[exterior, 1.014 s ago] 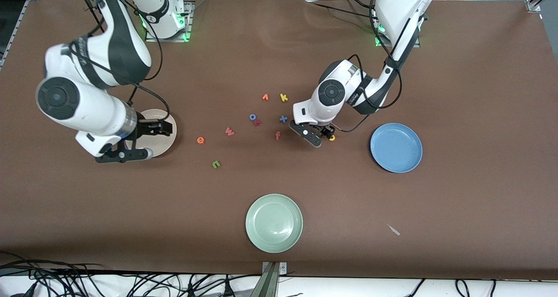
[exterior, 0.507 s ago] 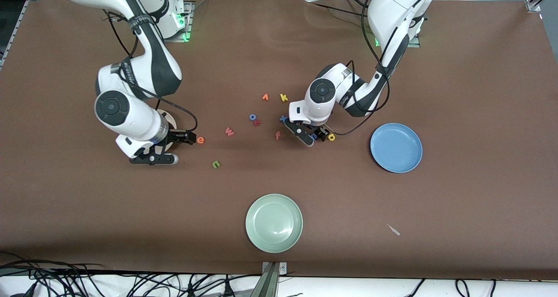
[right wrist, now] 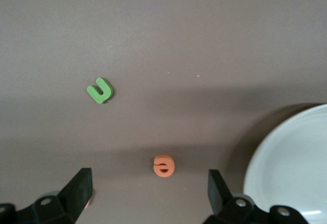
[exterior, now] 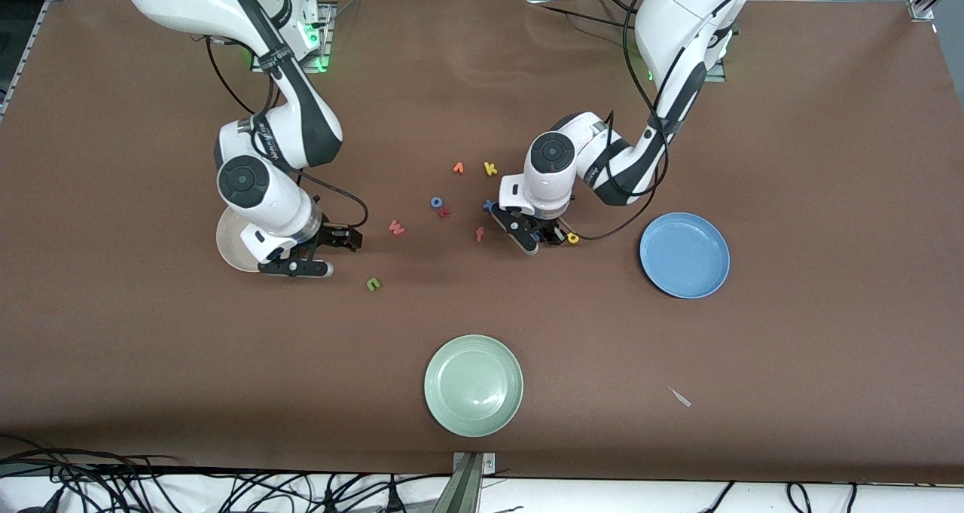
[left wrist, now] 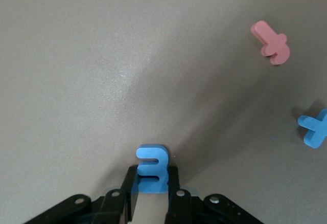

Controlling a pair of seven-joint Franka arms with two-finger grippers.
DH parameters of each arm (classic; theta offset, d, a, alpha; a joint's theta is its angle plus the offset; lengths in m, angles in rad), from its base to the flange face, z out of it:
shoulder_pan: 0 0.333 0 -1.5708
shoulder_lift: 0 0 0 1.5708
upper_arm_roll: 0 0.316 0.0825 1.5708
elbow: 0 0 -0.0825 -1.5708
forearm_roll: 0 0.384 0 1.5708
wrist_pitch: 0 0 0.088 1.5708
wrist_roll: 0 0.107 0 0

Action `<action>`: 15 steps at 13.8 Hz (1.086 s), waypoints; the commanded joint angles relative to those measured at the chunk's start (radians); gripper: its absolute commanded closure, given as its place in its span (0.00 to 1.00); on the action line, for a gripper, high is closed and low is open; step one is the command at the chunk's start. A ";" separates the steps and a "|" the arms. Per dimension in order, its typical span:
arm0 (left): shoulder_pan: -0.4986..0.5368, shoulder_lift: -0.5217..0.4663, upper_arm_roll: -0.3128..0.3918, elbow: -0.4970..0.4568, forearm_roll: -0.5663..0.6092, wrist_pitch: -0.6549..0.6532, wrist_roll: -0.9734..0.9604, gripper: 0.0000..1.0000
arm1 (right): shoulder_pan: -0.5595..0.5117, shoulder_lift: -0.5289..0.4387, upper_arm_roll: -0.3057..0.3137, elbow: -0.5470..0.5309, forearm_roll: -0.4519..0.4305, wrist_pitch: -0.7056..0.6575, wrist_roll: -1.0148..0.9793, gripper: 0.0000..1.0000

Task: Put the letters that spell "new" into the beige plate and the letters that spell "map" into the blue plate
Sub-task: 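Carry the blue E with the left gripper over the blue plate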

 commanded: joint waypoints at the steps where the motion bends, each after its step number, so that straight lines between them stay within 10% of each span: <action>1: 0.005 -0.006 0.006 0.006 0.036 0.002 0.009 0.89 | 0.006 0.002 -0.002 -0.077 0.015 0.109 0.014 0.00; 15: 0.399 -0.206 -0.002 -0.072 0.022 -0.328 0.395 0.88 | 0.006 0.062 -0.002 -0.140 0.015 0.238 0.016 0.00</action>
